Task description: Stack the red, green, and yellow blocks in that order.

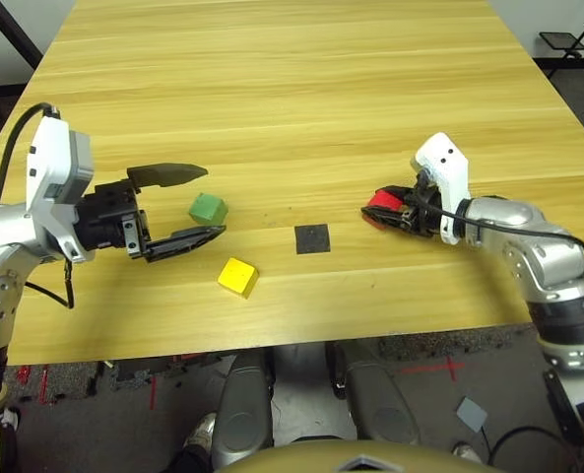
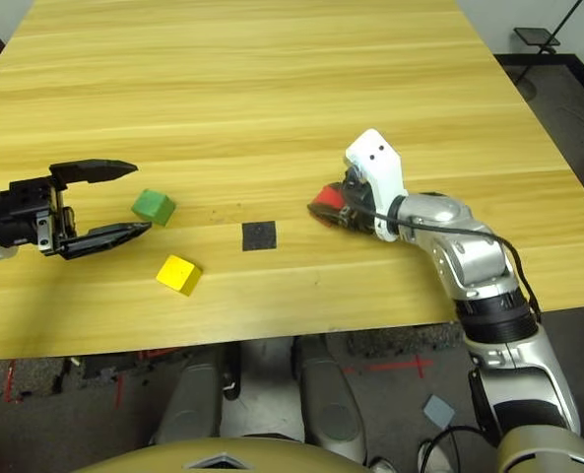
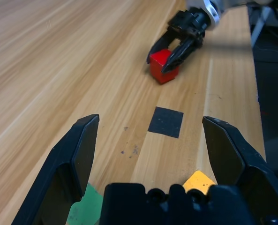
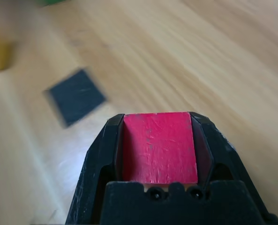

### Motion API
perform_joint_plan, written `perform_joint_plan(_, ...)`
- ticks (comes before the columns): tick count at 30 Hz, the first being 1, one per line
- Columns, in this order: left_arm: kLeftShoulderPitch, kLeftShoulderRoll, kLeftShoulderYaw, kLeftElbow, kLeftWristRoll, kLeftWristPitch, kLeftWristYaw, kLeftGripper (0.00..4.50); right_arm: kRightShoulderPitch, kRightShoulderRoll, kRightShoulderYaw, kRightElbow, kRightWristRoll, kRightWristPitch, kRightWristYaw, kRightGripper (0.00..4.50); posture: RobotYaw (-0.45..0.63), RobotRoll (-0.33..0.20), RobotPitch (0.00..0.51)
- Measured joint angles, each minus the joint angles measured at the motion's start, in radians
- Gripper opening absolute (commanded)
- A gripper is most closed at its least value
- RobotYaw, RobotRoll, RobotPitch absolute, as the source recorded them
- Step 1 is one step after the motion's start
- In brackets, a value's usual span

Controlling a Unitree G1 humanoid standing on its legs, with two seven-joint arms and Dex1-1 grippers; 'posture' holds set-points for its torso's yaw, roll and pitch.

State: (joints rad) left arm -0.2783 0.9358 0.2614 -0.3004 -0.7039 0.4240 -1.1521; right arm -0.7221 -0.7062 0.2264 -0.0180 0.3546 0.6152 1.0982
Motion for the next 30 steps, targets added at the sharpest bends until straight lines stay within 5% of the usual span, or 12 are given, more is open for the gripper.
perform_joint_plan(8,-0.069,-0.029,-0.061,0.020,0.032,-0.007,-0.003,4.50,-0.068,0.098,0.128,0.181,-0.074,-0.249,0.261,2.06,0.11,-0.162,0.198)
perform_joint_plan(21,-0.120,-0.047,-0.100,0.042,0.079,-0.010,0.002,4.50,-0.116,0.253,0.147,0.277,-0.168,-0.363,0.246,2.06,0.17,-0.155,0.199)
perform_joint_plan(30,-0.120,-0.043,-0.100,0.046,0.081,0.001,0.010,4.50,-0.108,0.276,0.147,0.293,-0.185,-0.366,0.243,2.06,0.18,-0.152,0.205)
